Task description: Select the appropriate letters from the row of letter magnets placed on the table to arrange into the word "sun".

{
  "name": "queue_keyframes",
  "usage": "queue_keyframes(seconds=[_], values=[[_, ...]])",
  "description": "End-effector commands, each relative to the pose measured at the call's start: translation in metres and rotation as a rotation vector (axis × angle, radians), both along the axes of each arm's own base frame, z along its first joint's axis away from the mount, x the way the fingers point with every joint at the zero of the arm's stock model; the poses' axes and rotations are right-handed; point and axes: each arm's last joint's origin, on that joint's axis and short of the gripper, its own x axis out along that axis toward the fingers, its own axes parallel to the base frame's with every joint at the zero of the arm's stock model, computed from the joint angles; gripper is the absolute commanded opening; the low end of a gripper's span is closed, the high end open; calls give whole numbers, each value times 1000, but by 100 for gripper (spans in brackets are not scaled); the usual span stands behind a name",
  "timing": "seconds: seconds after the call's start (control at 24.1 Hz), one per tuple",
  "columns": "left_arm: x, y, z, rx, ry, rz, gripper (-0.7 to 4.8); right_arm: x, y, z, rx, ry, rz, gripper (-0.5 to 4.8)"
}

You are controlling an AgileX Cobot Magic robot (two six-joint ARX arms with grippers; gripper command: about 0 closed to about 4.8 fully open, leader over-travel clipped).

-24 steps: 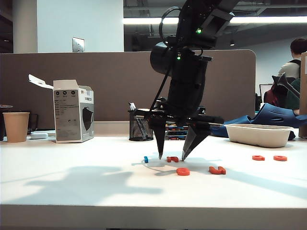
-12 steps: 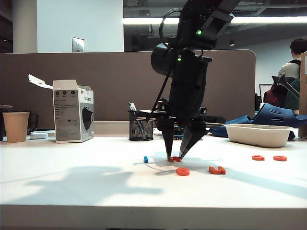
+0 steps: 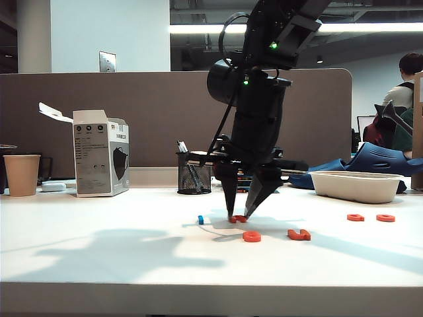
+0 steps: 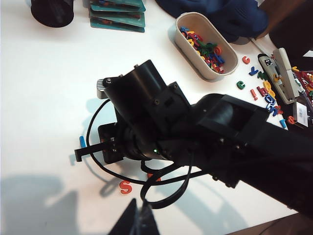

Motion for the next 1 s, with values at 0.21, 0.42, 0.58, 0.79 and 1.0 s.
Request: queue_keyframes(seconds=[0.21,0.42,0.58,0.79,1.0], values=[[-1,1,3,-12,-11,1,-5,-7,-7,-3,-42,67,26,111],[-1,1,3,-12,-11,1,-5,-10,-16,34,-29,-37,-2,111],[-1,1,3,-12,-11,1,-5,-16,-29,67,-26,-117,-28,111],[-1,1,3,-11,-11,1,-5,-24,-62,104,-57,-162,-83,111],[-1,1,3,-12,-11,1,-5,-38,-92,130,-113,-188,-109,111]])
